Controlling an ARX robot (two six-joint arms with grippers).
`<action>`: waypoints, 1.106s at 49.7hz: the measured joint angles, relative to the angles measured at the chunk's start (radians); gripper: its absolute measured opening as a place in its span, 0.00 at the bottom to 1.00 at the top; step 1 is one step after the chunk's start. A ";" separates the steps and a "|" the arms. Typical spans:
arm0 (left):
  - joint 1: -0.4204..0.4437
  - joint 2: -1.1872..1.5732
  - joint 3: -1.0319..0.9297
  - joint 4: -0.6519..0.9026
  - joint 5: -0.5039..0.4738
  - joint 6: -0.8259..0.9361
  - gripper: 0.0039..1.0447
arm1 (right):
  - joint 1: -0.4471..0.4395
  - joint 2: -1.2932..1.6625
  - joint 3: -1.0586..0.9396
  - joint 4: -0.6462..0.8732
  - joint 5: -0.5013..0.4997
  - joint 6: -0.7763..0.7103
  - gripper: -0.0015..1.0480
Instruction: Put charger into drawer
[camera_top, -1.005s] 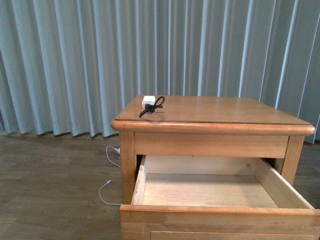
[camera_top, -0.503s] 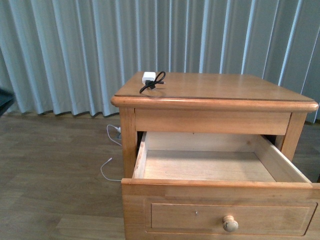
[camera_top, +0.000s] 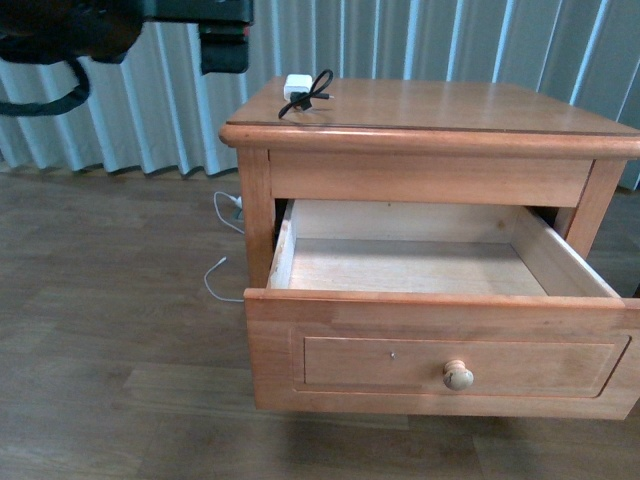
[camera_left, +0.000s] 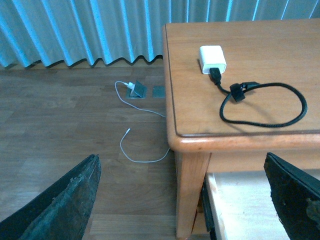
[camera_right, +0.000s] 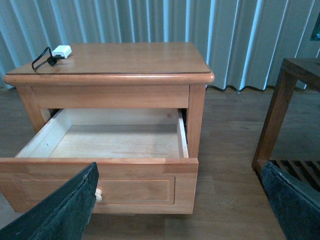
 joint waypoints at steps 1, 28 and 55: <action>-0.006 0.022 0.026 -0.004 -0.003 0.000 0.95 | 0.000 0.000 0.000 0.000 0.000 0.000 0.92; -0.125 0.449 0.544 -0.123 -0.137 -0.037 0.95 | 0.000 0.000 0.000 0.000 0.000 0.000 0.92; -0.136 0.623 0.755 -0.214 -0.182 -0.103 0.74 | 0.000 0.000 0.000 0.000 0.000 0.000 0.92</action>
